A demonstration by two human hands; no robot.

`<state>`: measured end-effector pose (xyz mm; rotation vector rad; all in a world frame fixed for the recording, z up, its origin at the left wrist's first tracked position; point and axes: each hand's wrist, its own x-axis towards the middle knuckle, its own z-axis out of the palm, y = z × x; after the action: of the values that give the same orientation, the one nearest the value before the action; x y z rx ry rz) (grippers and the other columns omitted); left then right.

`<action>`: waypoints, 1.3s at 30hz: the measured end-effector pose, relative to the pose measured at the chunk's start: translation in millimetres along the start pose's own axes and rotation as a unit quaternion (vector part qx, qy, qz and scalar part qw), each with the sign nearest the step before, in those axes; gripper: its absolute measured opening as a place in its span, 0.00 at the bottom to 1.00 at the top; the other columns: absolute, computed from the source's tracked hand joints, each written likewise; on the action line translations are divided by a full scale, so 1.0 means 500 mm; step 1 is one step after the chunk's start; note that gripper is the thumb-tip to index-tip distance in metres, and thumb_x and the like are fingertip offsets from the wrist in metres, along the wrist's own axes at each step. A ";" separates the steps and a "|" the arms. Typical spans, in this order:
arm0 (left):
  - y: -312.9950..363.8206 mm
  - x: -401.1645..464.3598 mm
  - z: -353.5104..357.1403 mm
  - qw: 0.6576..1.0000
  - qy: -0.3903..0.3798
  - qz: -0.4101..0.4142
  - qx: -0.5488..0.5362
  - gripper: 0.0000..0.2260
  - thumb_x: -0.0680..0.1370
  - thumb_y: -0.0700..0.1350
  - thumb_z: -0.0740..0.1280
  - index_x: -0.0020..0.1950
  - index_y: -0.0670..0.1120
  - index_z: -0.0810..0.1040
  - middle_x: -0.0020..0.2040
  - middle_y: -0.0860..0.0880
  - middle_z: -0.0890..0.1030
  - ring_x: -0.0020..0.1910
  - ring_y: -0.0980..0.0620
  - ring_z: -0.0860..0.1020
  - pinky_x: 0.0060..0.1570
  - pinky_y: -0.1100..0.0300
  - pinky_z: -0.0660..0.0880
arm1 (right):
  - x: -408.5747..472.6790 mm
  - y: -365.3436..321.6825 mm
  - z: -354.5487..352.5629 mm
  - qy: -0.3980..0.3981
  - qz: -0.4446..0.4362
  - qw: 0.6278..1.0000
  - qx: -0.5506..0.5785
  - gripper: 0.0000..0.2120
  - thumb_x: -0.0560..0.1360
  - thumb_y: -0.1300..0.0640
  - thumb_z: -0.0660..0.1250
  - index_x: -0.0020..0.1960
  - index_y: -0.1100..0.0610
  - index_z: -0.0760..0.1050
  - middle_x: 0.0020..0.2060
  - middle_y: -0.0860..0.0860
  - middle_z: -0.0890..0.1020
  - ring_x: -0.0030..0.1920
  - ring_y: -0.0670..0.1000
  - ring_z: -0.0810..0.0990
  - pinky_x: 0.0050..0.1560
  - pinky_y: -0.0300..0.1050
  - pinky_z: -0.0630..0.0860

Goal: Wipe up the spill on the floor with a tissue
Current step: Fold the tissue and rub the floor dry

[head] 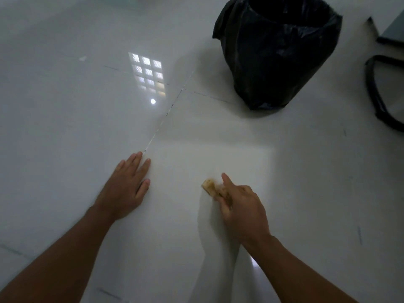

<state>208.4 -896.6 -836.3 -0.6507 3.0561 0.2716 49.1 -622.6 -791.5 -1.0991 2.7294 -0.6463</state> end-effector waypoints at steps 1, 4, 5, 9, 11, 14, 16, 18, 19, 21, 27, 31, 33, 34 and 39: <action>0.006 0.002 -0.004 1.000 -0.003 -0.009 0.000 0.30 0.79 0.57 0.47 0.77 0.42 0.62 0.78 0.39 0.60 0.78 0.43 0.58 0.75 0.45 0.56 | 0.005 -0.002 0.001 -0.015 0.018 1.000 0.008 0.23 0.72 0.49 0.70 0.66 0.49 0.73 0.52 0.50 0.83 0.54 0.55 0.78 0.48 0.49 0.79; 0.034 0.008 -0.014 0.999 -0.015 -0.049 -0.012 0.35 0.77 0.61 0.43 0.78 0.43 0.60 0.79 0.40 0.57 0.79 0.44 0.54 0.76 0.46 0.52 | 0.015 -0.015 0.011 -0.030 0.009 0.999 0.028 0.17 0.71 0.44 0.69 0.57 0.49 0.77 0.49 0.47 0.81 0.55 0.52 0.74 0.49 0.47 0.77; 0.041 0.007 -0.013 0.998 -0.021 -0.062 -0.013 0.36 0.76 0.62 0.42 0.78 0.43 0.59 0.80 0.41 0.55 0.79 0.44 0.52 0.76 0.46 0.51 | 0.018 -0.019 0.016 -0.042 0.002 0.998 0.034 0.17 0.71 0.45 0.69 0.58 0.49 0.77 0.50 0.47 0.80 0.55 0.51 0.73 0.50 0.47 0.77; 0.060 0.003 -0.011 0.994 -0.051 -0.092 -0.011 0.39 0.74 0.65 0.37 0.80 0.45 0.51 0.81 0.43 0.48 0.80 0.46 0.46 0.77 0.47 0.47 | 0.019 -0.042 0.030 -0.101 -0.025 0.994 0.017 0.19 0.75 0.49 0.65 0.65 0.47 0.73 0.55 0.48 0.74 0.58 0.51 0.69 0.52 0.49 0.77; 0.066 0.004 -0.012 0.993 -0.059 -0.106 -0.007 0.37 0.75 0.65 0.38 0.80 0.46 0.49 0.81 0.43 0.47 0.80 0.45 0.45 0.77 0.47 0.47 | 0.008 -0.043 0.029 -0.114 -0.033 0.993 -0.008 0.12 0.75 0.57 0.62 0.57 0.52 0.77 0.53 0.49 0.73 0.55 0.54 0.72 0.49 0.50 0.78; 0.085 0.006 -0.024 0.989 -0.082 -0.121 -0.004 0.32 0.81 0.60 0.44 0.80 0.44 0.48 0.81 0.41 0.46 0.80 0.43 0.46 0.77 0.48 0.48 | -0.014 -0.023 0.016 -0.184 -0.046 0.982 -0.010 0.11 0.70 0.63 0.63 0.52 0.60 0.78 0.58 0.52 0.68 0.50 0.57 0.77 0.47 0.45 0.78; 0.104 0.006 -0.033 0.986 -0.099 -0.136 -0.004 0.31 0.82 0.59 0.47 0.80 0.43 0.47 0.81 0.40 0.45 0.79 0.42 0.45 0.77 0.47 0.48 | -0.021 -0.008 -0.001 -0.239 -0.060 0.969 -0.003 0.11 0.69 0.63 0.66 0.51 0.63 0.75 0.63 0.53 0.62 0.50 0.58 0.78 0.46 0.42 0.75; 0.126 0.006 -0.041 0.980 -0.120 -0.155 -0.009 0.31 0.82 0.59 0.47 0.80 0.43 0.46 0.80 0.40 0.44 0.79 0.41 0.44 0.77 0.47 0.48 | -0.028 0.014 -0.017 -0.272 -0.073 0.959 -0.018 0.08 0.70 0.64 0.66 0.49 0.61 0.73 0.59 0.54 0.70 0.48 0.57 0.78 0.48 0.45 0.77; 0.136 0.004 -0.043 0.978 -0.127 -0.164 -0.011 0.32 0.82 0.59 0.47 0.80 0.42 0.46 0.80 0.40 0.44 0.79 0.41 0.44 0.77 0.47 0.48 | -0.034 0.032 -0.023 -0.276 -0.078 0.958 -0.024 0.06 0.71 0.64 0.66 0.48 0.60 0.74 0.55 0.54 0.74 0.48 0.57 0.78 0.49 0.47 0.77; 0.154 0.002 -0.045 0.976 -0.127 -0.176 -0.005 0.32 0.82 0.60 0.47 0.80 0.41 0.46 0.80 0.39 0.44 0.79 0.39 0.45 0.77 0.47 0.48 | -0.050 0.072 -0.039 -0.278 -0.064 0.958 -0.023 0.07 0.70 0.62 0.66 0.47 0.59 0.79 0.49 0.54 0.77 0.48 0.56 0.78 0.49 0.47 0.77; 0.178 -0.010 -0.044 0.973 -0.140 -0.184 -0.009 0.33 0.82 0.60 0.48 0.80 0.41 0.47 0.80 0.39 0.45 0.79 0.39 0.45 0.77 0.47 0.49 | -0.062 0.171 -0.097 -0.027 0.137 0.988 0.066 0.08 0.68 0.65 0.63 0.38 0.56 0.79 0.33 0.51 0.81 0.35 0.52 0.78 0.35 0.42 0.73; 0.176 -0.012 -0.039 0.972 -0.150 -0.183 -0.003 0.33 0.82 0.61 0.48 0.80 0.42 0.46 0.80 0.39 0.44 0.79 0.39 0.45 0.77 0.46 0.50 | -0.059 0.176 -0.087 0.019 0.197 0.977 0.075 0.05 0.73 0.63 0.64 0.40 0.55 0.76 0.38 0.54 0.79 0.37 0.53 0.77 0.33 0.42 0.69; 0.183 -0.010 -0.036 0.970 -0.152 -0.188 0.004 0.33 0.82 0.61 0.47 0.80 0.42 0.46 0.80 0.39 0.44 0.79 0.39 0.45 0.77 0.45 0.50 | -0.068 0.131 -0.059 -0.008 0.155 0.986 0.059 0.04 0.73 0.61 0.64 0.43 0.56 0.78 0.43 0.54 0.78 0.42 0.55 0.77 0.40 0.44 0.71; 0.186 -0.008 -0.037 0.969 -0.151 -0.193 0.003 0.33 0.82 0.60 0.47 0.80 0.41 0.47 0.80 0.39 0.44 0.79 0.38 0.45 0.76 0.45 0.50 | -0.078 0.098 -0.043 -0.029 0.126 0.990 0.065 0.05 0.73 0.60 0.64 0.44 0.56 0.79 0.44 0.54 0.78 0.45 0.56 0.78 0.44 0.46 0.74; 0.200 0.006 -0.042 0.967 -0.134 -0.215 -0.029 0.32 0.82 0.60 0.49 0.79 0.41 0.52 0.81 0.42 0.48 0.78 0.36 0.49 0.74 0.41 0.54 | -0.148 -0.079 0.025 -0.205 0.013 0.974 0.096 0.09 0.73 0.58 0.62 0.46 0.58 0.80 0.49 0.58 0.78 0.49 0.60 0.79 0.50 0.48 0.75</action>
<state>166.0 -811.4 -799.1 -1.1476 2.5764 0.4006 131.3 -601.3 -788.4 -1.0180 2.2760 -0.5870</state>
